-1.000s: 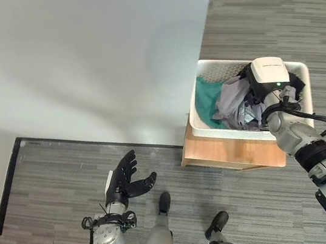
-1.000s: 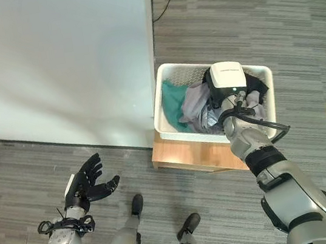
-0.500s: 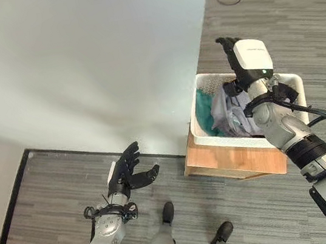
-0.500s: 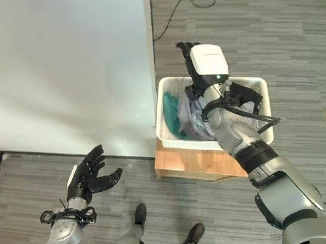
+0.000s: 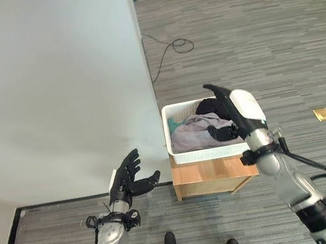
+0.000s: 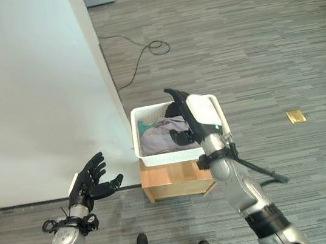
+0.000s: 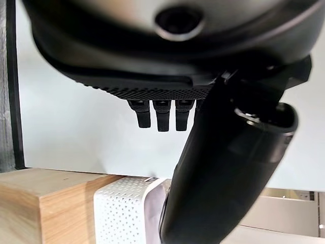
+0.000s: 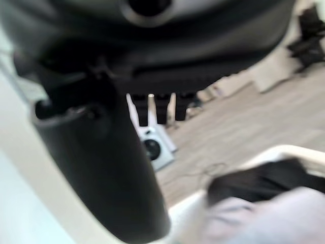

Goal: Pick up bed clothes into laundry basket.

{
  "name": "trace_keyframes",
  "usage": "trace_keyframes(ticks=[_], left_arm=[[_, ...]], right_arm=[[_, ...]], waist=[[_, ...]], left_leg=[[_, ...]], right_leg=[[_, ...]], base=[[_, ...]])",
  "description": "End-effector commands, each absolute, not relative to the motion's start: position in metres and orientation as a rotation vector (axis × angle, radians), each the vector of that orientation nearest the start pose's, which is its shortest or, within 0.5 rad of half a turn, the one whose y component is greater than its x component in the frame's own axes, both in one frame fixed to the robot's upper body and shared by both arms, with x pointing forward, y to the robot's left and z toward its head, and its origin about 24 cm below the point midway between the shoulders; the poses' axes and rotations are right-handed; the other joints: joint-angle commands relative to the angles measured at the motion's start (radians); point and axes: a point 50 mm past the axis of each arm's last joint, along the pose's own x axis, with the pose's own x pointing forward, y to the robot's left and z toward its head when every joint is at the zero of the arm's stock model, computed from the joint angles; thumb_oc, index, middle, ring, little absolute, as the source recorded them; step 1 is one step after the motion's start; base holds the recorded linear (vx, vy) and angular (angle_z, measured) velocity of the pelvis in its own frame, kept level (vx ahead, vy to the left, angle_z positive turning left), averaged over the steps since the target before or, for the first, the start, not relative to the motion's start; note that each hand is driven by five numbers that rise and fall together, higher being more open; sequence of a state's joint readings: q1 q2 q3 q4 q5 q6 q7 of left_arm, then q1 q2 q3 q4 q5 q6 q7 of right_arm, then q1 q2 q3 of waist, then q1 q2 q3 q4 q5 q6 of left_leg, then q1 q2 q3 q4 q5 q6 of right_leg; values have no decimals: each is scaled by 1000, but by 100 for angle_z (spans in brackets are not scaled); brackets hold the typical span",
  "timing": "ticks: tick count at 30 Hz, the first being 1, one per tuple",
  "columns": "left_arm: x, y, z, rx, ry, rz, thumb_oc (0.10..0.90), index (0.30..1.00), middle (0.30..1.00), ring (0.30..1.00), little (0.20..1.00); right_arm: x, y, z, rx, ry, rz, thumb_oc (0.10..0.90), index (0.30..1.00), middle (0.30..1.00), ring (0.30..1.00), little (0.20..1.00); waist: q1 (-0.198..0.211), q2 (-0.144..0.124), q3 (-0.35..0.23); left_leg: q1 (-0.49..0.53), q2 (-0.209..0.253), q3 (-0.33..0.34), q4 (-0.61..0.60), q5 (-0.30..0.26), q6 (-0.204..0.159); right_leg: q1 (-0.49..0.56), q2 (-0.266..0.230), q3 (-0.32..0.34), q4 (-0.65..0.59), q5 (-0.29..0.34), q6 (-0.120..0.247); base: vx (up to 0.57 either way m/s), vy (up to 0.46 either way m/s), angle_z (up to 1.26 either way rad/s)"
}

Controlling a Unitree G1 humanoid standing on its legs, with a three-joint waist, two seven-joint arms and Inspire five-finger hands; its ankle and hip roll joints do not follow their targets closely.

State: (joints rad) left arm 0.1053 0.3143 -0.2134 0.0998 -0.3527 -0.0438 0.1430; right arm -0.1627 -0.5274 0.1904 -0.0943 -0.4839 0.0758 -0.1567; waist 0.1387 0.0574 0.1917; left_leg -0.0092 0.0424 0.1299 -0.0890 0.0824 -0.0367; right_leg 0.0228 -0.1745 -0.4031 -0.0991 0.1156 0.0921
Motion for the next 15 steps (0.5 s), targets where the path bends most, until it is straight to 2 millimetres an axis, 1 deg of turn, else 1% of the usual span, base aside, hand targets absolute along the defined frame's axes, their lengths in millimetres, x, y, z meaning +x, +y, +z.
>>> trace_keyframes(ticks=[1,2,3,4,5,8,9,10,11,12,14,15], left_arm=[[238,179,28,10,28,-7,800,900,900,900,900],[238,179,28,10,29,-7,800,900,900,900,900],[238,180,30,19,19,0,800,900,900,900,900],[235,181,31,40,3,15,800,900,900,900,900],[235,181,31,40,6,14,800,900,900,900,900],[233,183,30,52,2,22,800,900,900,900,900],[231,184,28,52,6,27,800,900,900,900,900],[230,184,28,52,7,26,800,900,900,900,900],[228,184,25,40,17,27,800,900,900,900,900],[227,184,25,40,18,27,800,900,900,900,900],[225,185,21,29,33,27,800,900,900,900,900],[225,185,21,29,33,27,800,900,900,900,900]], right_arm=[[270,-182,155,-905,-550,-81,800,900,900,900,900],[270,-182,155,-905,-549,-81,800,900,900,900,900],[265,-185,149,-896,-533,-86,800,900,900,900,900],[252,-193,132,-876,-475,-98,800,900,900,900,900],[252,-193,131,-876,-473,-97,800,900,900,900,900],[240,-200,119,-841,-427,-108,800,900,900,900,900],[232,-202,110,-804,-393,-107,800,900,900,900,900],[231,-202,110,-804,-393,-107,800,900,900,900,900],[224,-205,99,-767,-344,-104,800,900,900,900,900],[224,-205,99,-767,-343,-104,800,900,900,900,900],[221,-208,88,-768,-299,-93,800,900,900,900,900],[221,-208,88,-768,-299,-93,800,900,900,900,900]], waist=[[9,-22,-102],[10,-22,-102],[3,-19,-102],[-13,-12,-101],[-12,-12,-101],[-27,-7,-99],[-38,-1,-98],[-37,-1,-98],[-45,2,-97],[-44,2,-97],[-50,4,-98],[-50,4,-99]], left_leg=[[19,35,51,2,-81,-19],[22,36,51,2,-85,-21],[22,37,52,2,-81,-20],[28,42,55,2,-80,-23],[33,43,55,2,-84,-25],[39,49,58,2,-82,-29],[41,53,63,2,-79,-31],[42,53,63,2,-79,-31],[44,57,67,2,-76,-33],[44,57,68,2,-76,-33],[49,62,74,2,-74,-35],[49,62,74,2,-74,-35]], right_leg=[[171,-76,-69,12,-149,91],[174,-75,-68,12,-152,92],[172,-75,-65,12,-150,91],[175,-72,-61,12,-153,90],[179,-71,-61,12,-156,90],[181,-66,-56,12,-160,87],[177,-64,-51,12,-160,86],[178,-64,-51,12,-160,86],[175,-61,-45,12,-159,86],[174,-61,-45,12,-159,86],[169,-59,-32,12,-158,85],[169,-59,-32,12,-158,85]], base=[[-12,-34,-1],[0,0,0],[-36,-43,-2],[-37,-44,-1],[-32,-46,2],[-22,-34,-2],[0,0,0],[-53,-26,2],[0,0,0],[-43,-22,-8],[-24,-16,-22],[-16,-21,-28]])
